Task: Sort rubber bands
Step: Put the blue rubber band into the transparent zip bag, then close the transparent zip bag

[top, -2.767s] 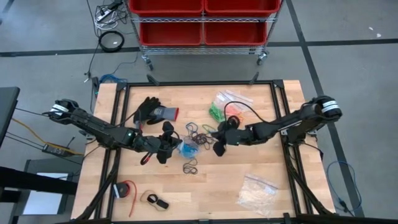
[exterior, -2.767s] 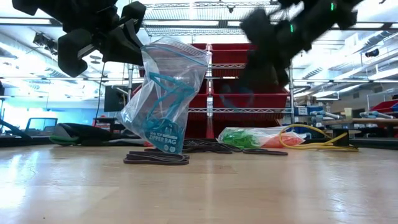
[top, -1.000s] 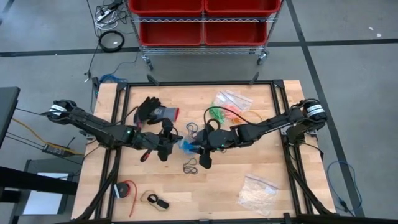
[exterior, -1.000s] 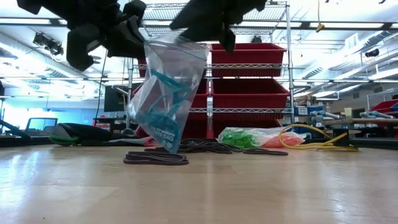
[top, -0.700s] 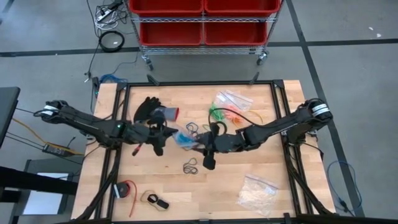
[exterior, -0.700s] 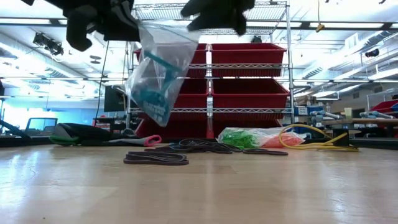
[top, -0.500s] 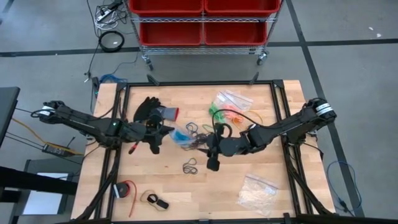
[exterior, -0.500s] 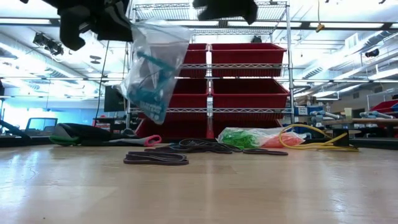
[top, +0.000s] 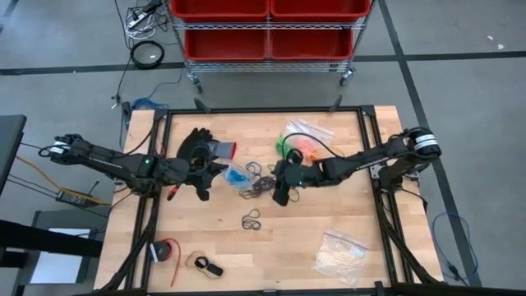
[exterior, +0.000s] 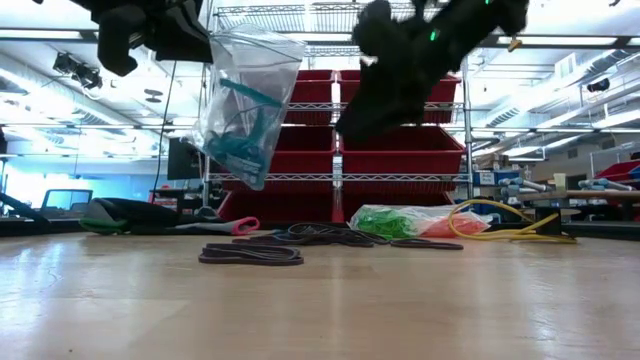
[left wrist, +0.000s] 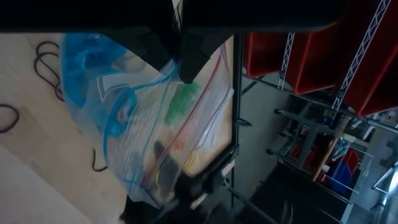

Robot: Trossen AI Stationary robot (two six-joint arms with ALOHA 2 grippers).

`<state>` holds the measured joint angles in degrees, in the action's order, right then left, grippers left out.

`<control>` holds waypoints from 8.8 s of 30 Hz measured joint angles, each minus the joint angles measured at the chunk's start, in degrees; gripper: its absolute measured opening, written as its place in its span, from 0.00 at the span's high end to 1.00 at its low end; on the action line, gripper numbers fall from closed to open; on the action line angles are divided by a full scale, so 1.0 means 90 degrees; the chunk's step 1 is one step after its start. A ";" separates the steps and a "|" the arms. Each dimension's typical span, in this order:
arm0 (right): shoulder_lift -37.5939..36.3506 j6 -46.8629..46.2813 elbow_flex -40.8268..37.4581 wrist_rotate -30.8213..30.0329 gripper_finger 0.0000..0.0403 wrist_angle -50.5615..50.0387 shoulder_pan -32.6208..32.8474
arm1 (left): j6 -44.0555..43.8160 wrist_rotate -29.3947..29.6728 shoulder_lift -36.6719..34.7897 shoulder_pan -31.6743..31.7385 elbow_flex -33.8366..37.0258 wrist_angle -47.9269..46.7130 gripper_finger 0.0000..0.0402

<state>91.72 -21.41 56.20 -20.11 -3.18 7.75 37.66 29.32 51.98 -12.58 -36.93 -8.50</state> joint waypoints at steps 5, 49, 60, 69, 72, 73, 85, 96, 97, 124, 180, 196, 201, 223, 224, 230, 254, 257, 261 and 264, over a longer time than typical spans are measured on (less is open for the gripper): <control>0.0285 0.0584 -0.0582 0.0536 0.63 0.1119 -0.0498 | 0.0001 0.0000 0.0016 0.0000 0.0000 -0.0002 0.97; 0.1763 0.0216 0.1100 0.0537 1.00 -0.0809 -0.0958 | -0.0001 -0.0002 0.0003 0.0012 0.0516 0.0733 0.97; 0.0163 -0.0124 0.1102 -0.0777 1.00 -0.2278 -0.0065 | 0.0001 -0.0002 0.0730 0.0010 0.0478 0.0661 0.97; -0.0532 0.0008 0.1108 -0.0964 1.00 -0.1812 0.0409 | 0.0001 -0.0002 0.1429 0.0010 -0.0006 0.0689 0.97; -0.0529 0.0188 0.1110 -0.0937 1.00 -0.1400 0.0522 | 0.0001 -0.0002 0.1627 0.0007 -0.0325 0.0671 0.97; -0.0529 0.0244 0.1108 -0.0933 1.00 -0.1284 0.0557 | 0.0001 -0.0002 0.1687 0.0007 -0.0412 0.0676 0.97; -0.0529 0.0576 0.1113 -0.1004 1.00 -0.0560 0.0626 | 0.0001 -0.0001 0.2227 -0.0039 -0.0646 0.0614 0.97; -0.0523 0.0675 0.1113 -0.0978 1.00 -0.0345 0.0629 | 0.0001 -0.0002 0.2272 -0.0039 -0.0646 0.0672 0.97; -0.0520 0.0675 0.1113 -0.0978 1.00 -0.0343 0.0629 | 0.0001 -0.0002 0.2272 -0.0039 -0.0646 0.0673 0.97; 0.0822 0.0551 0.1149 -0.0119 1.00 0.0357 0.0243 | 0.0000 -0.0002 0.2266 -0.0039 -0.0640 0.0879 0.97; 0.1457 0.0678 0.2072 0.0123 0.75 -0.0753 0.0267 | 0.0015 -0.0002 0.2267 -0.0039 -0.0639 0.1022 0.97; 0.1455 0.0702 0.2072 0.0119 0.75 -0.0752 0.0267 | 0.0084 -0.0002 0.2267 0.0053 -0.0641 0.2011 0.97; 0.1455 0.0673 0.2070 0.0123 0.75 -0.0753 0.0267 | 0.0078 -0.0002 0.2267 0.0052 -0.0639 0.2006 0.97; 0.1057 0.0662 0.2167 -0.0410 0.75 -0.0972 0.0574 | 0.0064 0.0000 0.2267 0.0053 -0.0639 0.2012 0.97; 0.1033 0.0639 0.2167 -0.0432 0.75 -0.0962 0.0588 | 0.0064 -0.0002 0.2267 0.0053 -0.0641 0.2020 0.97; 0.0882 0.0498 0.2168 -0.0480 0.75 -0.1140 0.0699 | 0.0060 -0.0002 0.2267 0.0052 -0.0641 0.2006 0.97; -0.0394 0.0505 0.2167 -0.1453 0.79 -0.1685 0.1449 | 0.0668 0.0046 0.2297 0.0052 -0.0641 0.2913 0.97; -0.0785 0.0386 0.2167 -0.1458 0.80 -0.2034 0.1727 | 0.0016 0.0044 0.2304 0.0053 -0.0641 0.3092 0.97; -0.1140 -0.0168 0.2169 -0.1486 0.80 -0.2830 0.2188 | -0.1235 0.0044 0.2304 0.0068 -0.0641 0.3153 0.97; -0.1167 -0.0738 0.2169 -0.1839 0.80 -0.3434 0.2584 | -0.1913 0.0044 0.2306 0.0068 -0.0641 0.3152 0.97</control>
<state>81.22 -28.05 75.72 -36.66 -34.08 31.01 20.44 29.71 72.73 -11.97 -42.70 19.87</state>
